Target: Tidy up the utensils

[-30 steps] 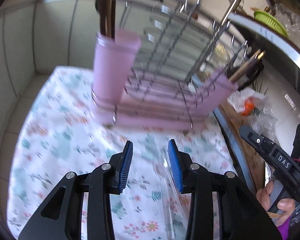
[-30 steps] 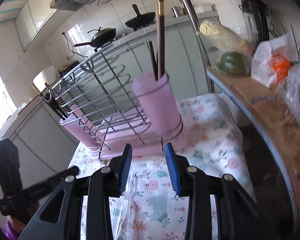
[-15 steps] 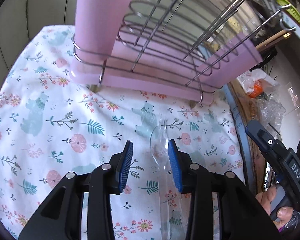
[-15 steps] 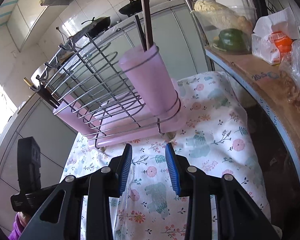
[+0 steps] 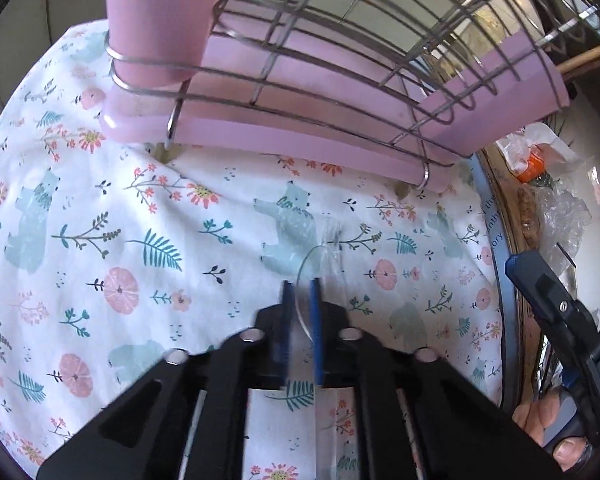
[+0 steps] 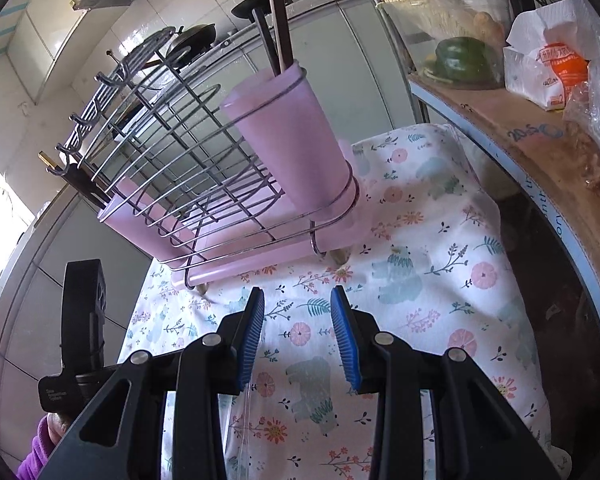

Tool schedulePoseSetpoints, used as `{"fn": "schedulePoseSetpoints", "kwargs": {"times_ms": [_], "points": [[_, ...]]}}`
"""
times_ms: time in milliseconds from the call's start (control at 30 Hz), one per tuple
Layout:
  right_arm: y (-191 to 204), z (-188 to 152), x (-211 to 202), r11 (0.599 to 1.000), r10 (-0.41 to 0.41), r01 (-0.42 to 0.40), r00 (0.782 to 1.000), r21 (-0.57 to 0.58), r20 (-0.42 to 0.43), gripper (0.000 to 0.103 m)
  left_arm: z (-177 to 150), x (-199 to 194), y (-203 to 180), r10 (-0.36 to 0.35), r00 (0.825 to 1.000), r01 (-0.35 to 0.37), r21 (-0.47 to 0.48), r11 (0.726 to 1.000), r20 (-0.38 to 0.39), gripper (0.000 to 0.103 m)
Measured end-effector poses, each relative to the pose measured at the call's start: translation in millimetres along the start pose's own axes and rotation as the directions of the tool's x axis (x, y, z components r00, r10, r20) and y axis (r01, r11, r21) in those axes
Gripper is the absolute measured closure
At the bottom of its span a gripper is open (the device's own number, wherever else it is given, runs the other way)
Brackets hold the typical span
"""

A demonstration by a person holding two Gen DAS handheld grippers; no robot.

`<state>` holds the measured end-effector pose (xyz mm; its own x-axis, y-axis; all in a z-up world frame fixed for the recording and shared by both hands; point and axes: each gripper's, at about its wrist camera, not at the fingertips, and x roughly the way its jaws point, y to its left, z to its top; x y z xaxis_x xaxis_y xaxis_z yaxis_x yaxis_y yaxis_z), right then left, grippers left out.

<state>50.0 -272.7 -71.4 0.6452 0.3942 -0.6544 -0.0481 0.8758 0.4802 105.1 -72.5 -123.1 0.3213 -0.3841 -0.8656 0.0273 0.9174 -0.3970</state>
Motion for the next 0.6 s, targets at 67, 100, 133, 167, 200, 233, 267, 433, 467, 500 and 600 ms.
{"fn": "schedulePoseSetpoints", "kwargs": {"times_ms": [67, 100, 133, 167, 200, 233, 267, 433, 467, 500, 600], "points": [[0.7, -0.5, 1.3, 1.000, 0.000, 0.000, 1.000, -0.003, -0.006, 0.068, 0.7, -0.5, 4.8, -0.024, 1.000, 0.024, -0.024, 0.999, 0.001, 0.100], [1.0, -0.9, 1.7, 1.000, 0.002, -0.002, 1.000, -0.003, -0.009, 0.068, 0.3, -2.9, 7.8, -0.028, 1.000, 0.028, -0.034, 0.999, 0.005, 0.101], [1.6, -1.0, 2.9, 1.000, 0.005, -0.005, 1.000, -0.002, -0.015, 0.068, 0.3, -6.2, 11.4, -0.032, 0.999, 0.032, -0.046, 0.998, 0.014, 0.101], [2.3, -1.5, 4.2, 1.000, 0.009, -0.009, 1.000, 0.000, -0.021, 0.068, 0.4, -10.3, 14.8, -0.034, 0.999, 0.035, -0.054, 0.998, 0.027, 0.101], [2.9, -1.8, 5.5, 1.000, 0.013, -0.012, 1.000, 0.003, -0.028, 0.068, 0.5, -14.1, 17.4, -0.034, 0.999, 0.036, -0.060, 0.998, 0.036, 0.101], [3.6, -2.1, 8.1, 1.000, 0.017, -0.017, 0.999, 0.008, -0.038, 0.068, 0.3, -19.7, 21.3, -0.032, 0.998, 0.036, -0.067, 0.997, 0.052, 0.101], [4.4, -2.7, 10.5, 1.000, 0.021, -0.020, 0.999, 0.010, -0.049, 0.069, 0.3, -26.9, 26.2, -0.029, 0.997, 0.034, -0.070, 0.997, 0.067, 0.101], [13.0, -6.0, 31.4, 0.999, 0.051, -0.048, 0.990, 0.024, -0.129, 0.069, -1.3, -52.5, 39.1, -0.014, 0.990, 0.026, -0.083, 0.996, 0.142, 0.101], [15.5, -6.0, 36.7, 0.998, 0.056, -0.053, 0.988, 0.025, -0.147, 0.069, -2.1, -57.7, 41.1, -0.013, 0.988, 0.027, -0.085, 0.996, 0.157, 0.101], [18.3, -5.9, 42.6, 0.998, 0.060, -0.057, 0.984, 0.026, -0.168, 0.069, -2.9, -62.0, 42.4, -0.014, 0.986, 0.029, -0.085, 0.996, 0.168, 0.101], [25.7, -4.7, 61.5, 0.998, 0.059, -0.054, 0.972, 0.030, -0.229, 0.069, -5.0, -72.4, 44.2, -0.012, 0.980, 0.028, -0.080, 0.996, 0.199, 0.101]]}}
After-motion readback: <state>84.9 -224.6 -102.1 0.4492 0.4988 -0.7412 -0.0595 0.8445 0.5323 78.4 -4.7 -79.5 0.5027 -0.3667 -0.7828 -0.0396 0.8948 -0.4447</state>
